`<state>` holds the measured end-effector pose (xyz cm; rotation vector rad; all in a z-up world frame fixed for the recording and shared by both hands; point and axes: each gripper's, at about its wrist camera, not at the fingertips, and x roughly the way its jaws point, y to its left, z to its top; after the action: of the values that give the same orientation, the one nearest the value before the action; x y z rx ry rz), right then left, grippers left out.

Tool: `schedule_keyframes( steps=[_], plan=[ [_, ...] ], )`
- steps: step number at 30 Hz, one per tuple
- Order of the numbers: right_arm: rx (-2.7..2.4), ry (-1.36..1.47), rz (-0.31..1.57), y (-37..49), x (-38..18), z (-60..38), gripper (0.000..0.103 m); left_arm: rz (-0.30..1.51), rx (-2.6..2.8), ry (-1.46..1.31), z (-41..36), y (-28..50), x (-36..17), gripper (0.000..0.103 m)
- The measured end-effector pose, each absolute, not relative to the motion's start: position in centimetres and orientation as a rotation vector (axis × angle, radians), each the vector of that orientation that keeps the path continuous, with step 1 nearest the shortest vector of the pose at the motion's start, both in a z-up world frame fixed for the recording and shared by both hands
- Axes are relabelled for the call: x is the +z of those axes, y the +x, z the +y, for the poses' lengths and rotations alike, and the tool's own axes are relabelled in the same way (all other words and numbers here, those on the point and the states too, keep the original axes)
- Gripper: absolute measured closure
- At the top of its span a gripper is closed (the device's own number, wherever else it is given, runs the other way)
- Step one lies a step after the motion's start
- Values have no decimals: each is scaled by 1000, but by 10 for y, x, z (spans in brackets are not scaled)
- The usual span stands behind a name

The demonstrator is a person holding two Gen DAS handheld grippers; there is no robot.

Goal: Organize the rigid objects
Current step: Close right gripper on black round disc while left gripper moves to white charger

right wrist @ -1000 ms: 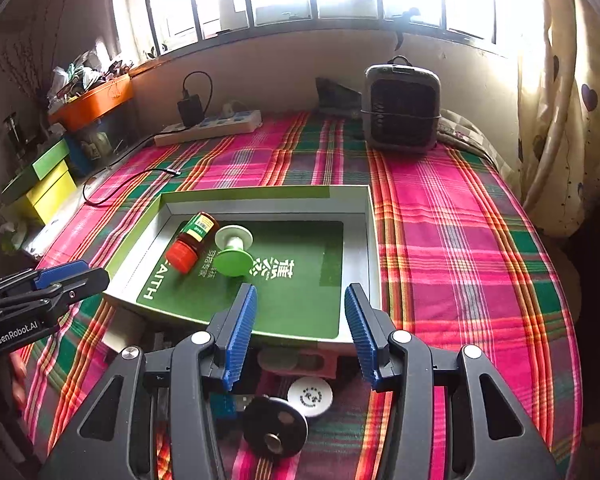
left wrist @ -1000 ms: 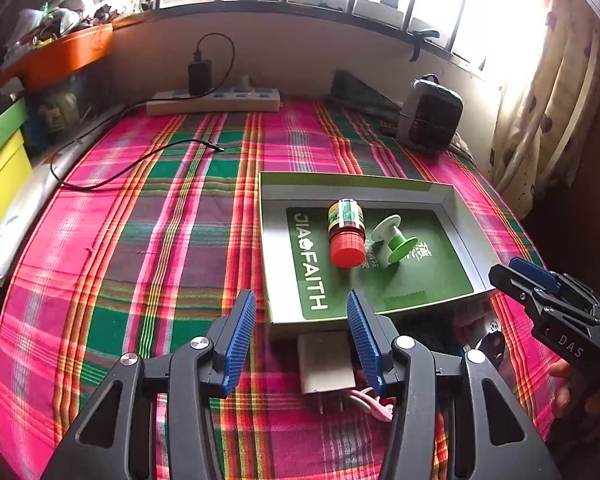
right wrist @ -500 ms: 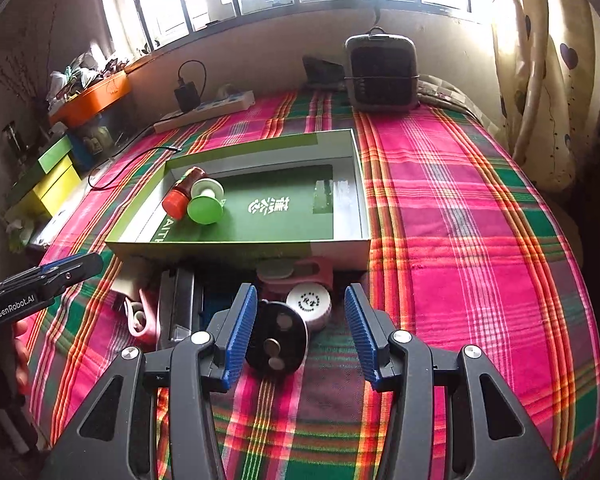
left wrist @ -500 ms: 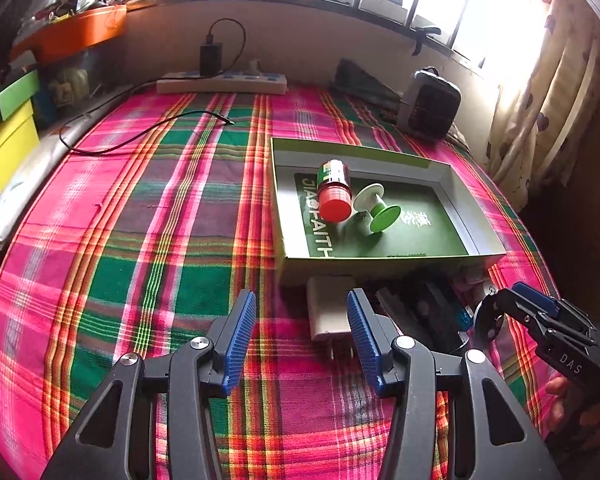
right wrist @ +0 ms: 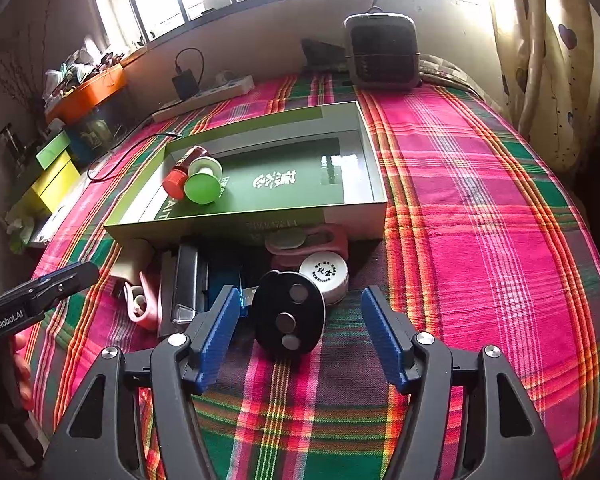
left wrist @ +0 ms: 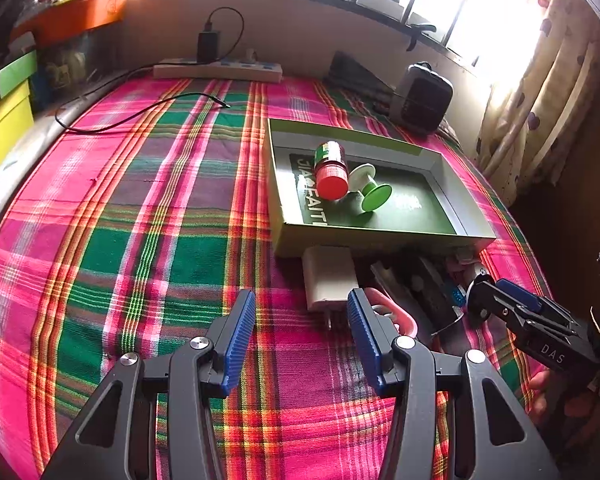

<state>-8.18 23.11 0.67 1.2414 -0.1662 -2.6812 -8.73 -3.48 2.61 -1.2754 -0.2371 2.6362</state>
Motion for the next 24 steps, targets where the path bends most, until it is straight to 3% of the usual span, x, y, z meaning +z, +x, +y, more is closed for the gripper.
schedule_keyframes(
  steps=[14,20,24],
  plan=[
    [-2691,1304,-84,-81,-1,225,40,-248,2618,-1293,-33,-90,22,56],
    [-2698,1299,-71,-77,0,226,63,-248,2613,-1297,-30,-92,22,56],
    [-2694,1291,-79,-75,0,227,64,-245,2606,-1303,-29,-93,20,56]
  ],
)
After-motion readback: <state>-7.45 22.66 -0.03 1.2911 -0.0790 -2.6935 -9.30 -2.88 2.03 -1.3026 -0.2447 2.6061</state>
